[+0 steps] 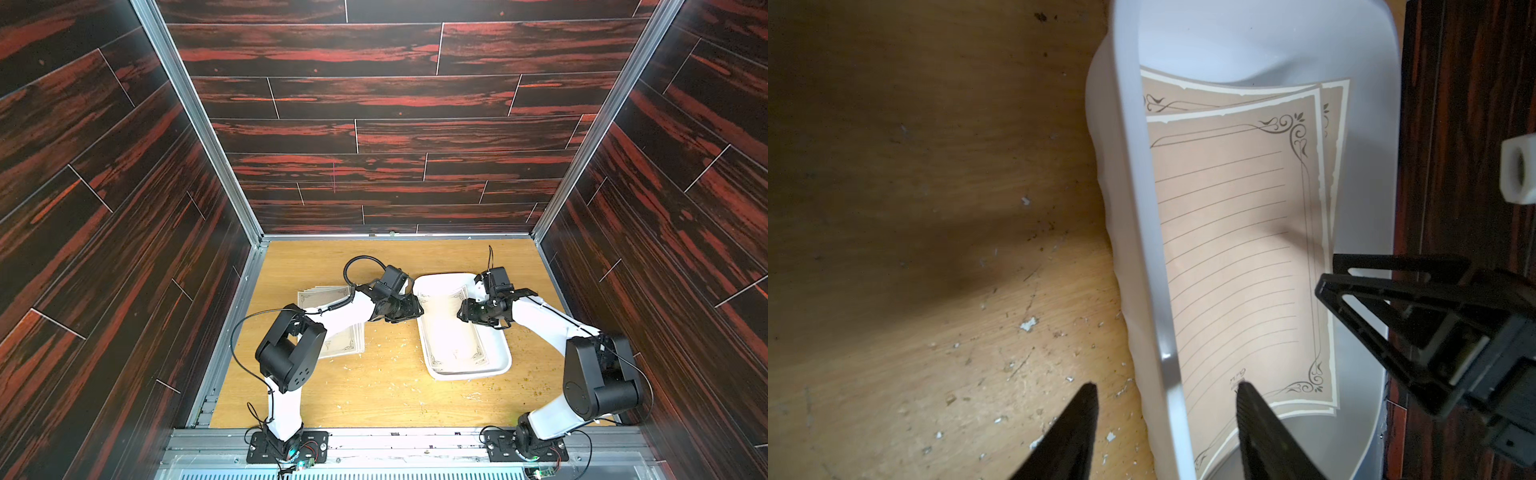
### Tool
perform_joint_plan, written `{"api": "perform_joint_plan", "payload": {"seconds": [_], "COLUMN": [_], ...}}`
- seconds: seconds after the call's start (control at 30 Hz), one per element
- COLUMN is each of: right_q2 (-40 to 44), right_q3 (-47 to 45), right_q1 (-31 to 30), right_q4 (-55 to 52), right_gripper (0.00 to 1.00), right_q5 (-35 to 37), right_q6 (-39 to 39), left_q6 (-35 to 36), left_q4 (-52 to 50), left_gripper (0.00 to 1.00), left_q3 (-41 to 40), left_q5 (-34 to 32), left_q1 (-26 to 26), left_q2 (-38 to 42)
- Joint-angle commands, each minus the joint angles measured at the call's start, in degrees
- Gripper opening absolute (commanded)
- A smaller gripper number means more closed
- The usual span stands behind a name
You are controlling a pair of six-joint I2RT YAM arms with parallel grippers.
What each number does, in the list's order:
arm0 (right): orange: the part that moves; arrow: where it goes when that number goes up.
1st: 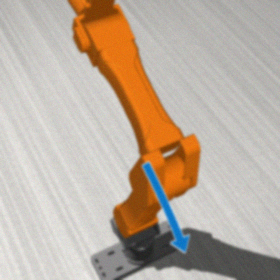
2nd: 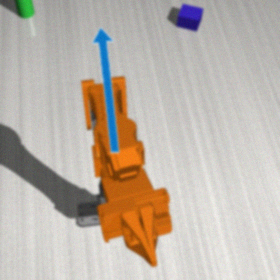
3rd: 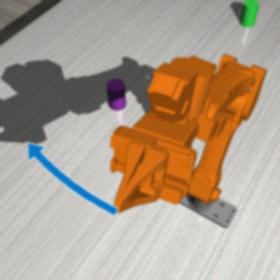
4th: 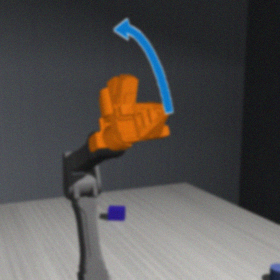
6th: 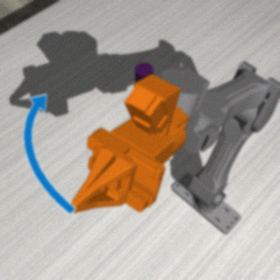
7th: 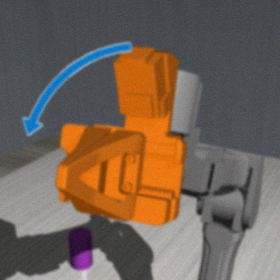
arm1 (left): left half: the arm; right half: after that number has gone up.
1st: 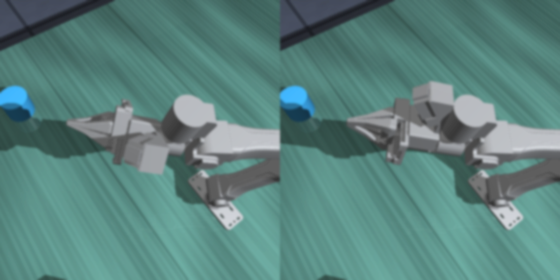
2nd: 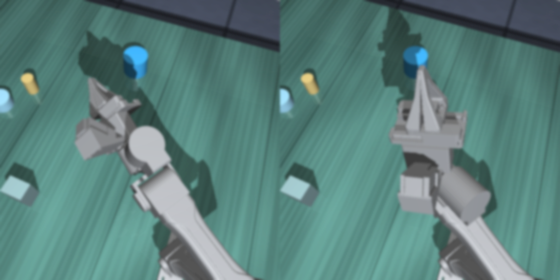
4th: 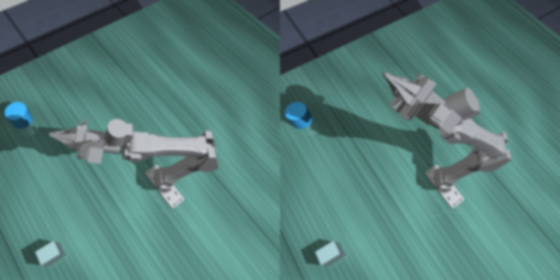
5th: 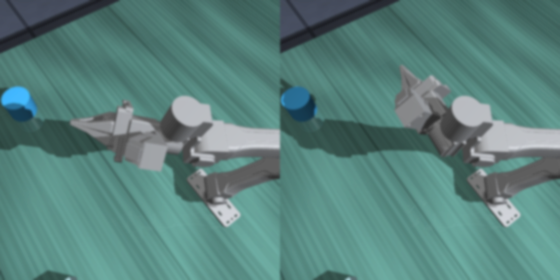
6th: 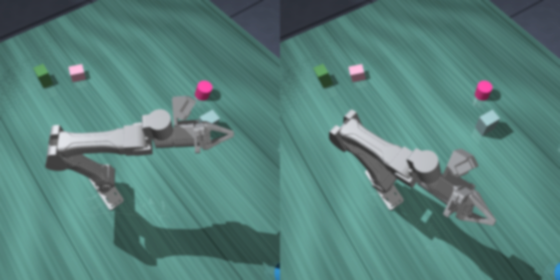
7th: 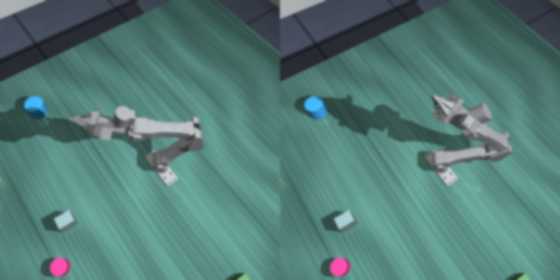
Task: Take out the stationery paper from the storage box
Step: Pick up the stationery paper from the storage box.
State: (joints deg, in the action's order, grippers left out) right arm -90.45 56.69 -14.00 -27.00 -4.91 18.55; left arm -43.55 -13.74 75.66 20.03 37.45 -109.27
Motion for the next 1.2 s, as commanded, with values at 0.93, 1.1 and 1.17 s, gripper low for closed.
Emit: {"api": "perform_joint_plan", "payload": {"seconds": [0.93,1.1,1.17], "right_q2": [-1.42,-0.70,-0.31], "right_q3": [-6.15,-5.89,-5.80], "right_q1": [0.19,0.19,0.15], "right_q4": [-4.45,-5.33,-5.49], "right_gripper": [0.69,0.77,0.77], "right_q5": [3.24,3.05,3.06], "right_q6": [2.48,2.21,2.25], "left_q6": [-0.31,-0.14,-0.18], "left_q4": [-1.39,-1.38,-1.38], "left_gripper": [0.56,0.56,0.56], "left_q3": [0.98,0.98,0.97], "left_q5": [0.66,0.56,0.63], "left_q1": [0.09,0.08,0.07], "left_q2": [0.03,0.04,0.03]}}
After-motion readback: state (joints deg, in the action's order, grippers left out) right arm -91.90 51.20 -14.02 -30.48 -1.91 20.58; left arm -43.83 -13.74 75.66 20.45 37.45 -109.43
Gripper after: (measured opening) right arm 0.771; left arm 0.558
